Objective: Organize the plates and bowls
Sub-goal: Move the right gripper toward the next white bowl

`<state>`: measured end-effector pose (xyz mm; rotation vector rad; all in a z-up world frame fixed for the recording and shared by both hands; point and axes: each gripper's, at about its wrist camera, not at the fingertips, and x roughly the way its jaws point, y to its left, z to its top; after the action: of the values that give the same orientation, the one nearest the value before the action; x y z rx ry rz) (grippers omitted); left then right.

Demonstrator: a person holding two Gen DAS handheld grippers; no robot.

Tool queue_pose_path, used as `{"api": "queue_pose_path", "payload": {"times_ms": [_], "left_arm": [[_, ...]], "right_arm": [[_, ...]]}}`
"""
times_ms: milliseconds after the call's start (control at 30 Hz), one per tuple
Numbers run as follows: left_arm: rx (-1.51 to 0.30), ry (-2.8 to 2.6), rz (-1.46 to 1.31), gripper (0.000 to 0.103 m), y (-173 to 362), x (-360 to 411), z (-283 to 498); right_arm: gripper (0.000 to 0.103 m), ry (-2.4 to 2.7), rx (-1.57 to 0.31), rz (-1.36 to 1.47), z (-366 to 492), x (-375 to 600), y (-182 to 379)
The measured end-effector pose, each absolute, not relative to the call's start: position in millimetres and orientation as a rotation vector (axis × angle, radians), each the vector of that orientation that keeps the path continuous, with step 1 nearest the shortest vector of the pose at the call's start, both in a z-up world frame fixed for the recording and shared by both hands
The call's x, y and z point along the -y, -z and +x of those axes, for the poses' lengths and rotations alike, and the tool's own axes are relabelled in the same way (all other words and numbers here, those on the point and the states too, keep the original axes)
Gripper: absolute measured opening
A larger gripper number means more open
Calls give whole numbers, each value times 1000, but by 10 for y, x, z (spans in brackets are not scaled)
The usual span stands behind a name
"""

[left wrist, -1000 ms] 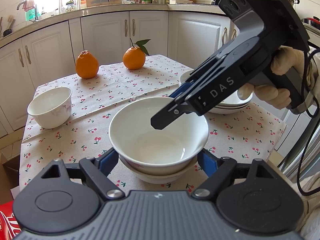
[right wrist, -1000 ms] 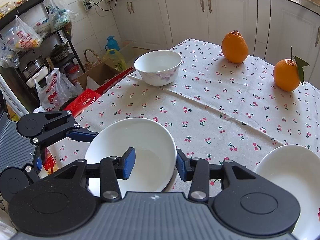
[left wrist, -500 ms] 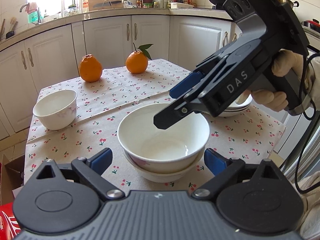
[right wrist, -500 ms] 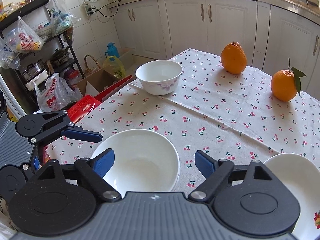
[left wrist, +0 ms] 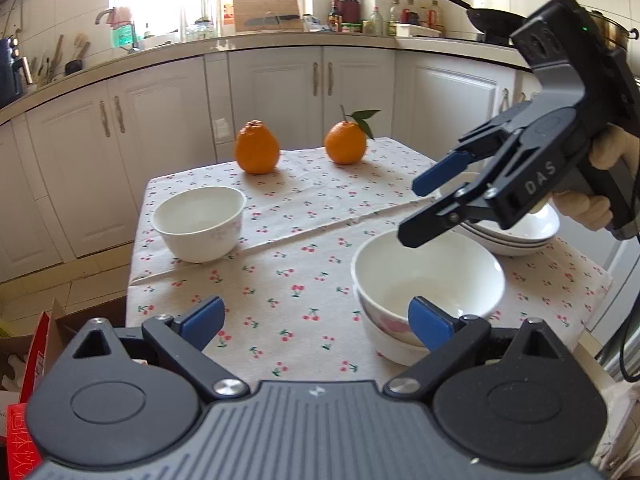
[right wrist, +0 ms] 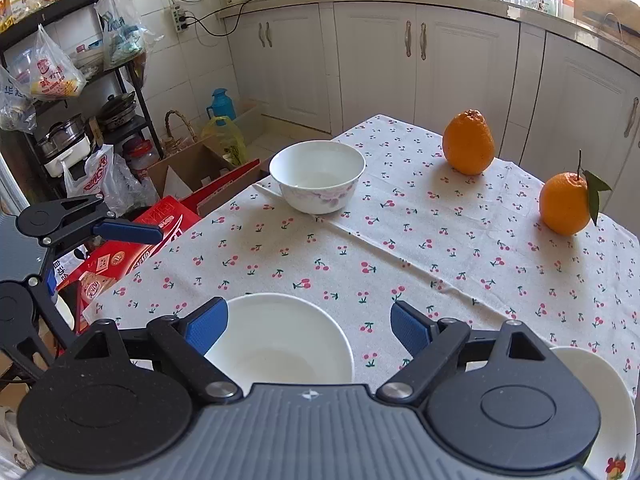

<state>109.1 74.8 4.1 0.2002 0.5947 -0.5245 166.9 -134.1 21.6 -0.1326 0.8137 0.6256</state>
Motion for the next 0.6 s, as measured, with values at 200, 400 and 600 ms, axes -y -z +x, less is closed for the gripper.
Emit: {"api": "queue_pose_path", "payload": {"times_ms": [200, 400, 600], "left_arm": [[-588, 426, 170, 98, -4, -922, 1415], [-580, 351, 170, 98, 48, -981, 1754], [-592, 330, 164, 98, 136, -997, 2069]], "right_arm": [[92, -635, -803, -164, 1865, 1220, -285], [92, -651, -794, -188, 2168, 1093, -363], [92, -682, -812, -193, 2549, 984, -371]]}}
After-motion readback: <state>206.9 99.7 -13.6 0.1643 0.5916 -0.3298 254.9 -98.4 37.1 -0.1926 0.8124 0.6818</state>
